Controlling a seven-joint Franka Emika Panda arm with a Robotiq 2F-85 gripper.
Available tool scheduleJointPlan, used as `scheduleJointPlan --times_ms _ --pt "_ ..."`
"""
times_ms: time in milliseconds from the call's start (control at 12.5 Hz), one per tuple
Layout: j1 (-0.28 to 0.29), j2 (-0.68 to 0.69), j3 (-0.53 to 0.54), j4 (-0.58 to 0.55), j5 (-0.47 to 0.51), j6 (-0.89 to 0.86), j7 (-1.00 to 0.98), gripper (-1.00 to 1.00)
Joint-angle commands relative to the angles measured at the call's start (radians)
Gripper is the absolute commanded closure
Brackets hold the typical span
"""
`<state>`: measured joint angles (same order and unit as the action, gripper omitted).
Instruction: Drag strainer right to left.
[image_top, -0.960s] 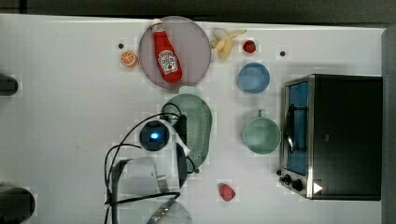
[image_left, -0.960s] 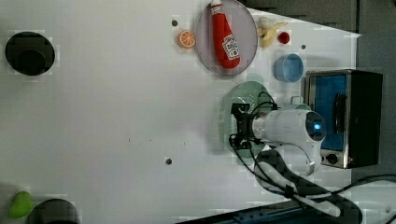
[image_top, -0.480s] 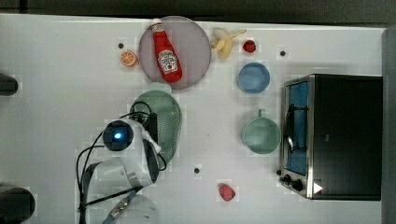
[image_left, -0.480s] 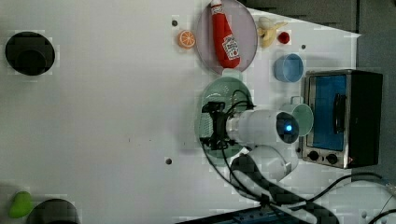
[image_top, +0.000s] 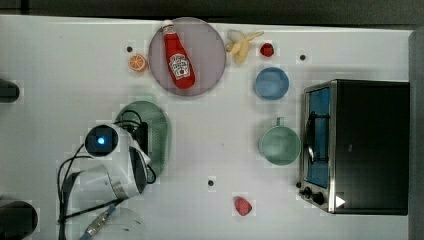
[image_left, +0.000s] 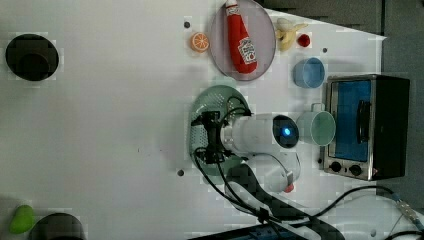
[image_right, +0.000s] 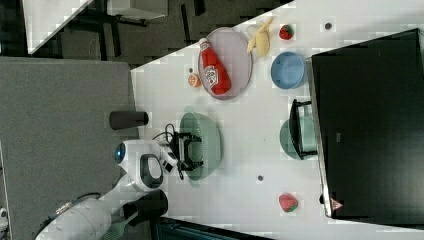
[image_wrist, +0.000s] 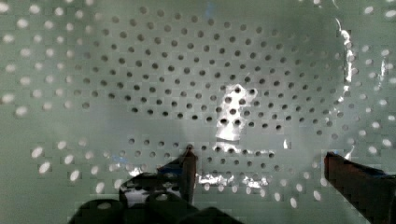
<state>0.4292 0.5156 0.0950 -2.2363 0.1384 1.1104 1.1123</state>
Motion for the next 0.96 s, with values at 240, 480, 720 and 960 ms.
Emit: scheduleJointPlan --times_ms 240,480,720,960 --pt "0.092 0.029 0.004 0.093 0.010 0.002 0.130 -1.00" --pt "0.132 0.053 0.003 0.133 0.011 0.001 0.172 -1.00" --pt "0.157 0.076 0.003 0.176 0.013 -0.011 0.177 -1.00" --pt "0.177 0.097 0.003 0.220 0.034 -0.020 0.186 -1.00"
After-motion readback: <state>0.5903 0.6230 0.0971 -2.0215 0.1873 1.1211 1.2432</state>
